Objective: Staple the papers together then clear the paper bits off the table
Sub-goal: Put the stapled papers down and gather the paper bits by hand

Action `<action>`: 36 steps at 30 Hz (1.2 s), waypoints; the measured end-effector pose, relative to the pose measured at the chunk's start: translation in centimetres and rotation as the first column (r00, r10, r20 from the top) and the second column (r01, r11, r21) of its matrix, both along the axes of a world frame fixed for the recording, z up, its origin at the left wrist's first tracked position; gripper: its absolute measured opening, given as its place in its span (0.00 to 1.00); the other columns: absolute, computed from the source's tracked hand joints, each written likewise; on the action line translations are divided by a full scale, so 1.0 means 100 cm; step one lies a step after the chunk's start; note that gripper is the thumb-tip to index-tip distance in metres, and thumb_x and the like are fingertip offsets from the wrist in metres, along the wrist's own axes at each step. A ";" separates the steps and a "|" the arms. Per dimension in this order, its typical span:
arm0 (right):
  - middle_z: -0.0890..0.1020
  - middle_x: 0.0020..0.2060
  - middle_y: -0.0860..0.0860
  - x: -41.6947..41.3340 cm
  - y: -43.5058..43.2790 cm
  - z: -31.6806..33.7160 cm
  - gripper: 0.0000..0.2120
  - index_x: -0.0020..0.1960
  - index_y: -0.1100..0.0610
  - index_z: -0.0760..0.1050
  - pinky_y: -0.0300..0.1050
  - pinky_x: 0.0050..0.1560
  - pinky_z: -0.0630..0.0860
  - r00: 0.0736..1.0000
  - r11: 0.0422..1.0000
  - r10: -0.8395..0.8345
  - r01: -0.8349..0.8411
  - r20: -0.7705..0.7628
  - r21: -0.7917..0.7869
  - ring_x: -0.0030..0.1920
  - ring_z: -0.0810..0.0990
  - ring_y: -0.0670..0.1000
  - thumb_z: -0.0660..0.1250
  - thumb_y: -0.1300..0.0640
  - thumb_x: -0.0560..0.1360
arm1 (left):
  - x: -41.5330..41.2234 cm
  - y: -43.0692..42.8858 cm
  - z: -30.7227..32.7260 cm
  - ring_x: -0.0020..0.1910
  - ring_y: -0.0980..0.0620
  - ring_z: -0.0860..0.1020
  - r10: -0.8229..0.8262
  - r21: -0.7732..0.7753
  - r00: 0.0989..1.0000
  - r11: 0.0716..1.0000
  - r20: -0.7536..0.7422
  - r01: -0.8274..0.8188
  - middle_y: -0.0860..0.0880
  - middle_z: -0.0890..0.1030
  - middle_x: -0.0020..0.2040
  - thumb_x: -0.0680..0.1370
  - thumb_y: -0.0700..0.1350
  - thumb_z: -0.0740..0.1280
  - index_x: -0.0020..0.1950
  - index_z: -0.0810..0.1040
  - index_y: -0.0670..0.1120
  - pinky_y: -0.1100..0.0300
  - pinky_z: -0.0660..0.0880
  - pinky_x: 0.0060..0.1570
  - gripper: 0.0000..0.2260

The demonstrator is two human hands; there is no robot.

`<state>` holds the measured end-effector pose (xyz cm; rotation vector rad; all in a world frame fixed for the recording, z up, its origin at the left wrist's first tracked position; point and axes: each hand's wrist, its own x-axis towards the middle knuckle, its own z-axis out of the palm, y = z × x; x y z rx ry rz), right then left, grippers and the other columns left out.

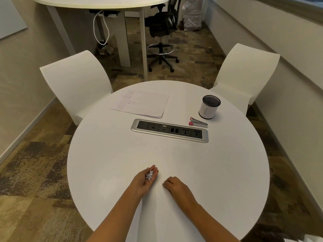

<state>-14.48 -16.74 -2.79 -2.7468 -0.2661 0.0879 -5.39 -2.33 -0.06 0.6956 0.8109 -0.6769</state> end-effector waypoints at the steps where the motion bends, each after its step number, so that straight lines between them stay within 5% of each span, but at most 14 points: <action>1: 0.77 0.53 0.51 0.000 -0.001 -0.002 0.11 0.56 0.56 0.75 0.42 0.53 0.71 1.000 1.000 0.001 -0.001 0.026 -0.011 0.55 0.73 0.48 0.55 0.57 0.80 | 0.000 -0.001 -0.001 0.45 0.45 0.77 -0.003 -0.002 1.000 1.000 -0.002 0.003 0.39 0.78 0.45 0.81 0.35 0.55 0.66 0.69 0.31 0.53 0.66 0.68 0.15; 10: 0.78 0.51 0.56 0.012 0.010 0.016 0.12 0.53 0.60 0.73 0.40 0.42 0.62 0.988 0.990 -0.142 0.142 -0.062 -0.011 0.49 0.74 0.52 0.55 0.67 0.75 | -0.001 -0.002 0.000 0.50 0.44 0.77 0.012 -0.004 1.000 1.000 -0.008 -0.012 0.39 0.77 0.52 0.81 0.35 0.55 0.66 0.68 0.32 0.53 0.65 0.68 0.15; 16: 0.81 0.43 0.55 0.015 0.014 0.016 0.09 0.47 0.60 0.75 0.40 0.40 0.67 0.952 0.945 -0.285 0.298 -0.106 0.137 0.40 0.72 0.49 0.59 0.69 0.72 | -0.001 0.002 -0.001 0.44 0.45 0.77 -0.012 0.022 1.000 1.000 0.017 0.012 0.39 0.77 0.45 0.81 0.35 0.55 0.64 0.70 0.31 0.52 0.67 0.67 0.14; 18: 0.83 0.40 0.52 0.019 0.012 0.018 0.07 0.43 0.58 0.78 0.38 0.40 0.72 0.854 0.797 -0.478 0.520 -0.205 0.306 0.38 0.78 0.49 0.64 0.67 0.70 | -0.002 0.002 0.000 0.44 0.45 0.77 -0.028 0.026 0.999 0.999 0.033 0.027 0.38 0.77 0.45 0.81 0.35 0.56 0.64 0.70 0.31 0.52 0.68 0.66 0.14; 20: 0.83 0.37 0.52 0.026 0.004 0.022 0.07 0.41 0.56 0.80 0.39 0.44 0.77 0.671 0.462 -0.587 0.737 -0.452 0.493 0.38 0.80 0.49 0.69 0.66 0.68 | -0.004 0.001 0.003 0.44 0.46 0.77 -0.050 0.028 0.998 0.998 0.045 0.049 0.39 0.77 0.45 0.81 0.36 0.55 0.63 0.71 0.31 0.54 0.72 0.62 0.13; 22: 0.83 0.38 0.54 0.032 -0.003 0.028 0.06 0.43 0.57 0.80 0.41 0.45 0.78 0.576 0.120 -0.461 0.794 -0.675 0.596 0.38 0.79 0.49 0.71 0.67 0.69 | -0.005 0.000 0.006 0.43 0.46 0.77 -0.072 0.031 0.997 0.997 0.041 0.070 0.39 0.77 0.44 0.81 0.36 0.55 0.61 0.72 0.31 0.56 0.80 0.45 0.13; 23: 0.83 0.37 0.54 0.035 -0.004 0.032 0.06 0.43 0.58 0.80 0.39 0.41 0.78 0.587 0.045 -0.394 0.781 -0.708 0.622 0.37 0.79 0.48 0.71 0.67 0.69 | -0.006 -0.001 0.006 0.43 0.45 0.77 -0.082 0.031 0.996 0.996 0.036 0.081 0.39 0.78 0.44 0.81 0.36 0.56 0.60 0.73 0.31 0.57 0.80 0.38 0.12; 25: 0.83 0.38 0.54 0.039 0.003 0.040 0.06 0.43 0.57 0.80 0.36 0.39 0.77 0.658 0.127 -0.350 0.738 -0.667 0.662 0.37 0.80 0.48 0.71 0.66 0.69 | -0.009 -0.001 0.008 0.43 0.45 0.77 -0.104 0.021 0.994 0.994 0.030 0.104 0.38 0.78 0.45 0.81 0.36 0.56 0.58 0.73 0.30 0.56 0.80 0.31 0.12; 28: 0.86 0.42 0.52 0.042 0.023 0.048 0.06 0.43 0.56 0.82 0.35 0.46 0.79 0.776 0.444 -0.376 0.631 -0.507 0.636 0.43 0.83 0.47 0.70 0.65 0.68 | -0.012 -0.004 0.012 0.37 0.44 0.81 -0.136 -0.001 0.990 0.991 0.031 0.136 0.36 0.81 0.40 0.80 0.35 0.56 0.51 0.74 0.30 0.59 0.80 0.26 0.09; 30: 0.86 0.41 0.50 0.042 0.035 0.049 0.09 0.43 0.56 0.82 0.31 0.45 0.77 0.823 0.573 -0.409 0.568 -0.395 0.591 0.42 0.82 0.43 0.67 0.66 0.69 | -0.014 -0.004 0.014 0.29 0.45 0.83 -0.148 -0.001 0.988 0.989 0.051 0.148 0.36 0.82 0.32 0.79 0.34 0.57 0.44 0.75 0.30 0.61 0.78 0.23 0.10; 36: 0.83 0.36 0.48 0.042 0.038 0.048 0.09 0.41 0.57 0.81 0.30 0.42 0.79 0.814 0.527 -0.476 0.568 -0.334 0.633 0.38 0.81 0.43 0.67 0.70 0.69 | -0.007 -0.002 0.011 0.35 0.43 0.83 -0.133 -0.046 0.990 0.990 0.037 0.135 0.35 0.82 0.38 0.79 0.34 0.59 0.48 0.75 0.30 0.55 0.81 0.32 0.09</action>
